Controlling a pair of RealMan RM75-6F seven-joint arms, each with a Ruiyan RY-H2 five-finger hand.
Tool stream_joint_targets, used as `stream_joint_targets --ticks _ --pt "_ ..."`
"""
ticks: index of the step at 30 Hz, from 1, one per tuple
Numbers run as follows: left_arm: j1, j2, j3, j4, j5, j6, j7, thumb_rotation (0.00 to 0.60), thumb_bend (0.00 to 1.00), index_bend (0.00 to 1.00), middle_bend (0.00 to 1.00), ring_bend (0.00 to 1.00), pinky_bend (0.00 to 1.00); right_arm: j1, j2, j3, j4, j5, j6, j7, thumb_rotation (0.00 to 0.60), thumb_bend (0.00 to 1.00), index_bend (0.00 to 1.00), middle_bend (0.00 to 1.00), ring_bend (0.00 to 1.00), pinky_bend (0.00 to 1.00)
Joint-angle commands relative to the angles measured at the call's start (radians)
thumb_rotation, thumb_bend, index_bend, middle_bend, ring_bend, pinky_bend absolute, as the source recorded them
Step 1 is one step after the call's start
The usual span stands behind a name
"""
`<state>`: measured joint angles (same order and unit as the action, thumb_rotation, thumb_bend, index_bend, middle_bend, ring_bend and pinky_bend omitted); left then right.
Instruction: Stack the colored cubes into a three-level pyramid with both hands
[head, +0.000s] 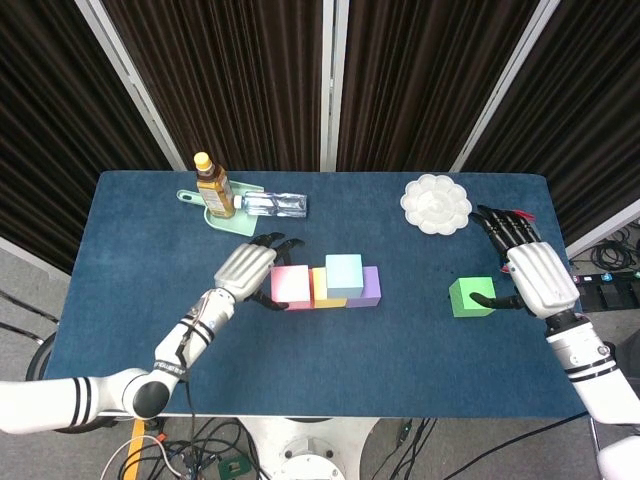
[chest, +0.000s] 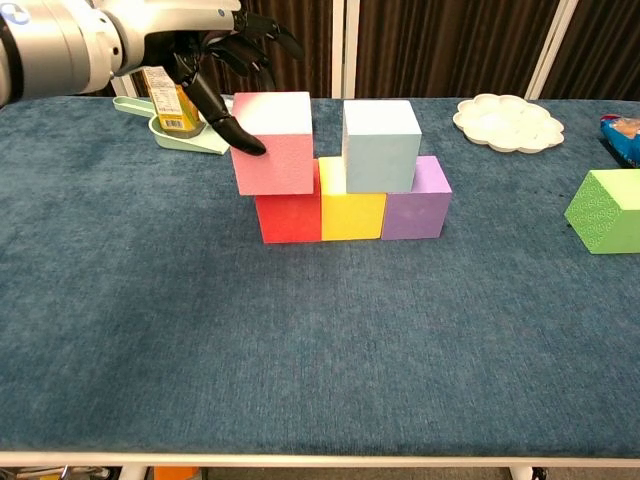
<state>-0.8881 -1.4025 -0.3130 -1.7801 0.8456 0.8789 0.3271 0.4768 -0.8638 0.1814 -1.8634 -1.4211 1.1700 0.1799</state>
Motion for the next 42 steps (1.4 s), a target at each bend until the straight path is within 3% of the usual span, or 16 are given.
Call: stream_joint_targets --ticks 1,18,42 --pt "-0.017 0.0 0.0 0.019 -0.027 0.002 0.001 0.6 0.02 0.15 0.46 0.09 0.15 -0.006 -0.004 -0.004 -0.007 -0.018 0.011 -0.006 0.6 0.0 0.0 0.01 0.0 0.0" --pt "-0.095 -0.032 0.007 0.074 -0.131 -0.013 -0.019 0.6 0.02 0.15 0.47 0.11 0.15 -0.006 -0.009 0.013 -0.014 0.002 0.008 -0.035 0.6 0.0 0.0 0.01 0.0 0.0" --pt "-0.14 -0.076 0.015 0.121 -0.181 0.005 -0.033 0.6 0.02 0.15 0.47 0.11 0.15 -0.019 -0.009 0.008 0.031 0.007 -0.01 0.011 0.6 0.0 0.0 0.01 0.0 0.0"
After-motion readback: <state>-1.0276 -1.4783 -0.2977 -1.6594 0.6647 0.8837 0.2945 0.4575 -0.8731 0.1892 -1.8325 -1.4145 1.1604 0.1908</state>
